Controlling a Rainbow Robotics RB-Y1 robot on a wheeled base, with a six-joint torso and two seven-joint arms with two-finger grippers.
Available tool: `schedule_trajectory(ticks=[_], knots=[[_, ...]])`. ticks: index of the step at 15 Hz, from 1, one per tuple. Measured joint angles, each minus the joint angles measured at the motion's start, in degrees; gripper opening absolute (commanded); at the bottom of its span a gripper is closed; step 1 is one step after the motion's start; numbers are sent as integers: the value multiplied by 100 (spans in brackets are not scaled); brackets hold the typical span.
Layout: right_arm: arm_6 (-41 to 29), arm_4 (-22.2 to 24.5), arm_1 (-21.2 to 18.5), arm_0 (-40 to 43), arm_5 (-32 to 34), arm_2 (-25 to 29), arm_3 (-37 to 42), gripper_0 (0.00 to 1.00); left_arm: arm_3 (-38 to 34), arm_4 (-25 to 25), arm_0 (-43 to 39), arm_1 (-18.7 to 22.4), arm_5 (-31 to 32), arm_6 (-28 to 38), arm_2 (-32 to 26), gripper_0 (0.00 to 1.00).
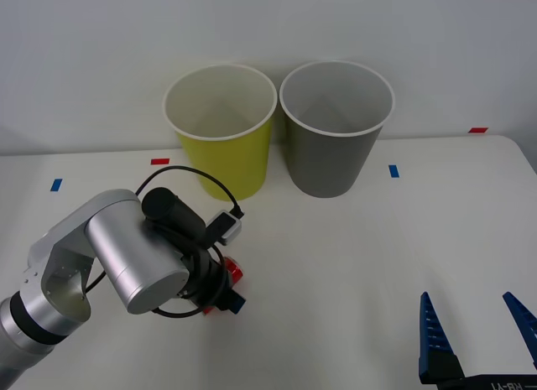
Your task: Put cans in the gray bin and PET bottles in the light green bin.
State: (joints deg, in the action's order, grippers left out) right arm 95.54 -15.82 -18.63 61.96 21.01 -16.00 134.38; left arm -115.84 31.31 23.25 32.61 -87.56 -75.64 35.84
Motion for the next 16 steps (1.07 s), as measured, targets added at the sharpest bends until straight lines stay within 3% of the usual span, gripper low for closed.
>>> schedule_trajectory(ticks=[6,13,16], knots=[[0,0,0,0,0,0,0,100,650,-182,500,-169,-50,45,445,100],[0,0,0,0,0,0,0,100,698,-295,531,-219,-225,295,454,100],[0,0,0,0,0,0,0,100,697,-246,514,-239,-280,788,452,100]])
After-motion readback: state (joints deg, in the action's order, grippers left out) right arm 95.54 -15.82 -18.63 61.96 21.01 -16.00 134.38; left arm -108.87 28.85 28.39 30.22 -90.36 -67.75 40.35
